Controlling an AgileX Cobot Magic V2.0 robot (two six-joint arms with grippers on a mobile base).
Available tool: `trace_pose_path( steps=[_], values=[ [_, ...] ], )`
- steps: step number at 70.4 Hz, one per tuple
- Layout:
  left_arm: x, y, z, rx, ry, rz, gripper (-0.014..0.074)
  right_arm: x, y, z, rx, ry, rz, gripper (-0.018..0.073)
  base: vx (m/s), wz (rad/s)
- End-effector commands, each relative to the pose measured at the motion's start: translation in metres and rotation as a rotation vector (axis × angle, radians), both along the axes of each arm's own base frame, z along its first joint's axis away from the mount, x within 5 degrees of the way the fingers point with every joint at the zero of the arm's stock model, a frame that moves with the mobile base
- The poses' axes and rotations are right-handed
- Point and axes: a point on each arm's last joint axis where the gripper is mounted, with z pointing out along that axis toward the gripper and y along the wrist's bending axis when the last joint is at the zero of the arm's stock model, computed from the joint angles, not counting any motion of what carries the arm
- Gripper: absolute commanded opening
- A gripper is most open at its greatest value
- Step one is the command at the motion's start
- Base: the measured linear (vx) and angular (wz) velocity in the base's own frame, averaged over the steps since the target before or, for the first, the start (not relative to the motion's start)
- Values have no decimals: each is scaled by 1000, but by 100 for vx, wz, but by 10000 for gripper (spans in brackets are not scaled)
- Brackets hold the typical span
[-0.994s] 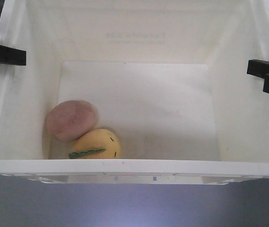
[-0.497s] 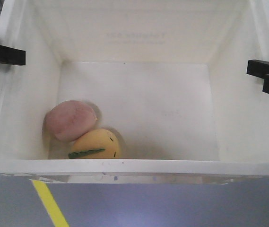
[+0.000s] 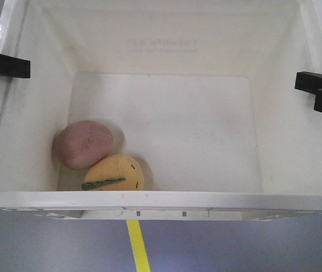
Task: Place moving items into box and shelve
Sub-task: 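Hold the tote with both grippers while the base drives away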
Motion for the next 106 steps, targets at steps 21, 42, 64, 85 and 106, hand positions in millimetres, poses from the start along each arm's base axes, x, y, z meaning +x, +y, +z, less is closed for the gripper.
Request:
trace_pose_path(
  steps=[21,42,64,85,106],
  values=[
    [-7,-8,32,-167,-154,-8,-6,-2,1,27,94,-144,-22,-4,-8,55],
    [-7,-8,32,-167,-154,-8,-6,-2,1,27,94,-144,-22,-4,-3,28],
    [-7,-8,32,-167,-154,-8,-6,-2,1,27,94,-144,-22,-4,1,13],
    [-7,-8,32,-167,-154,-8,-6,-2,1,27,94,-144,-22,-4,6,11],
    [-7,-8,32,-167,-154,-8,-6,-2,1,27,94,-145,-23,-4,14,13]
  ],
)
